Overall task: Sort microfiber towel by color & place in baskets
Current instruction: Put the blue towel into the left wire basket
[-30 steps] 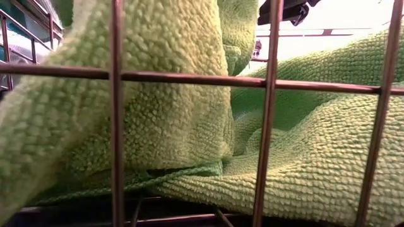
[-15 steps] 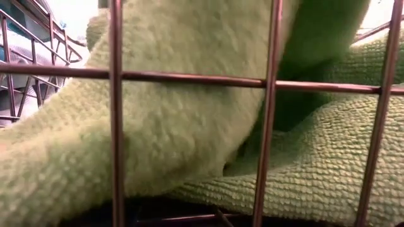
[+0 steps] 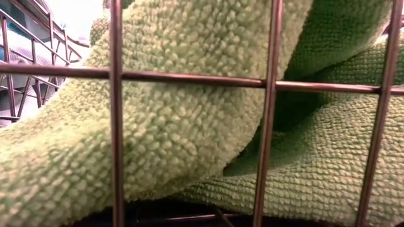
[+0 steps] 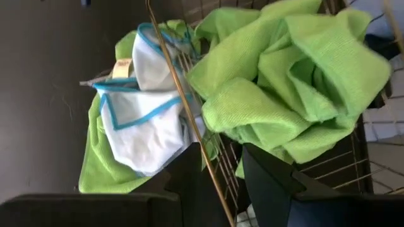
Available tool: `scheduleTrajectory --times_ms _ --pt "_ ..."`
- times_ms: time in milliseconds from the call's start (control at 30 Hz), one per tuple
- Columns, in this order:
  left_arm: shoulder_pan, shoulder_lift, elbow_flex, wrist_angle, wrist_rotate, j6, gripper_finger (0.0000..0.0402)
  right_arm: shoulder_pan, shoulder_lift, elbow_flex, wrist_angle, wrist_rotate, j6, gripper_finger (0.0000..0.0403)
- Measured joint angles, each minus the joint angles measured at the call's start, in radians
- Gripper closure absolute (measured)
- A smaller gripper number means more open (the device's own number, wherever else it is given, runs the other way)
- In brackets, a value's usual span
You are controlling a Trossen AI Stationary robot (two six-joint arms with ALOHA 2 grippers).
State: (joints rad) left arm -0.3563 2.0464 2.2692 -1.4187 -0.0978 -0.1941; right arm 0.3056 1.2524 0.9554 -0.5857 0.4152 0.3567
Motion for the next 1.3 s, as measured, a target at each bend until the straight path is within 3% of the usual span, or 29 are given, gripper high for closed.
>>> scheduleTrajectory --times_ms 167,400,700,933,1100,1300 --pt "0.0 -0.005 -0.005 -0.013 -0.008 -0.001 0.0301 -0.019 0.056 0.0 -0.005 -0.016 -0.027 0.0229" --pt "-0.003 -0.026 -0.005 -0.043 -0.089 -0.027 0.0301 -0.045 0.112 0.0 -0.004 -0.17 -0.078 0.0229" --pt "-0.007 -0.082 -0.006 -0.082 -0.237 -0.072 0.0301 -0.059 0.123 0.0 -0.001 -0.08 -0.134 0.0229" --pt "-0.007 -0.106 -0.007 -0.085 -0.281 -0.098 0.0301 -0.085 0.136 0.0 0.0 -0.257 -0.212 0.0229" --pt "-0.002 -0.12 -0.007 -0.088 -0.344 -0.098 0.0301 -0.122 0.16 0.0 0.004 -0.189 -0.239 0.0229" --pt "0.02 -0.153 -0.007 -0.094 -0.419 -0.095 0.0301 -0.181 0.197 0.0 0.004 -0.198 -0.237 0.0229"
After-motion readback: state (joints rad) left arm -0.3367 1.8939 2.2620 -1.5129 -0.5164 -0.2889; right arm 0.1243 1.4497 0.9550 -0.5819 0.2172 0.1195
